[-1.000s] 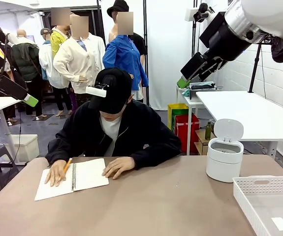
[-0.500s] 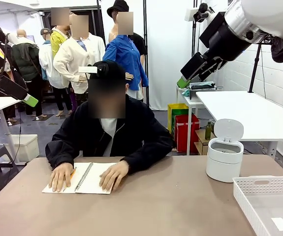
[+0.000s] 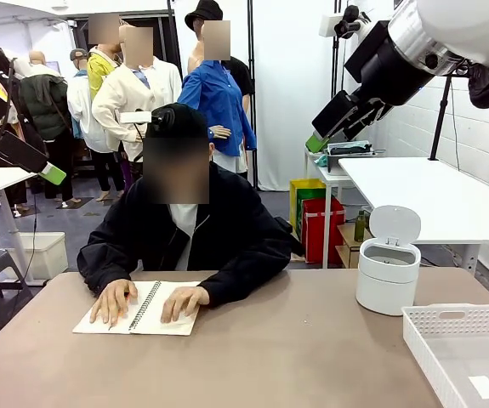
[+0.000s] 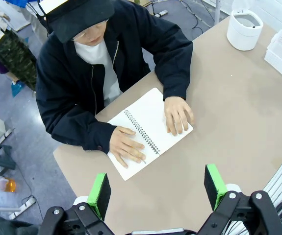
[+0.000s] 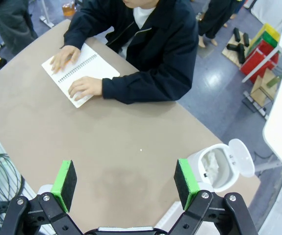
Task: Sort the paper based on its condition.
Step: If a person hands you a paper, place it in the Organizing basket , and if it's crumpled, put it in the Trash can.
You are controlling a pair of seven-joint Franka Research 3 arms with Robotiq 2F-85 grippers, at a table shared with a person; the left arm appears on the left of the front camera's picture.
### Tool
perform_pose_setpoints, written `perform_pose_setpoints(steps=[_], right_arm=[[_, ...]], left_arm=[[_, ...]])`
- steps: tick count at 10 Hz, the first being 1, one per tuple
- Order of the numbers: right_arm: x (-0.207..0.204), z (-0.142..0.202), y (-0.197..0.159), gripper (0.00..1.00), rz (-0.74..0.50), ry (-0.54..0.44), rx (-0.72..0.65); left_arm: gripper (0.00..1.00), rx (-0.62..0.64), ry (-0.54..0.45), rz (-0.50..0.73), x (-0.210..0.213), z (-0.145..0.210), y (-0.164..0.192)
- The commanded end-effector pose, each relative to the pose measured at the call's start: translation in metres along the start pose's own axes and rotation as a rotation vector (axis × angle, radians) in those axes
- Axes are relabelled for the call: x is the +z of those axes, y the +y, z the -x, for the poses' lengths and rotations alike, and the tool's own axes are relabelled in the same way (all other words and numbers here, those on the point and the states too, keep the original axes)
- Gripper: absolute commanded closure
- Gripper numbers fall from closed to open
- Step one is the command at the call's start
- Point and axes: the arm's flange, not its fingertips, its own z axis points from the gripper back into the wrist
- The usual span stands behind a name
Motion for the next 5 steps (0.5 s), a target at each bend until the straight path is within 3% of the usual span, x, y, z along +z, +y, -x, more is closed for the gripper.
perform_pose_setpoints(steps=[1, 5], right_arm=[[-0.0004, 0.0003, 0.0, 0.0, -0.001, 0.001, -0.002], [-0.0004, 0.0003, 0.0, 0.0, -0.001, 0.001, -0.002]], left_arm=[[0.0, 0.0, 0.0, 0.0, -0.0001, 0.0, 0.0001], [0.0, 0.0, 0.0, 0.0, -0.0001, 0.0, 0.0001]])
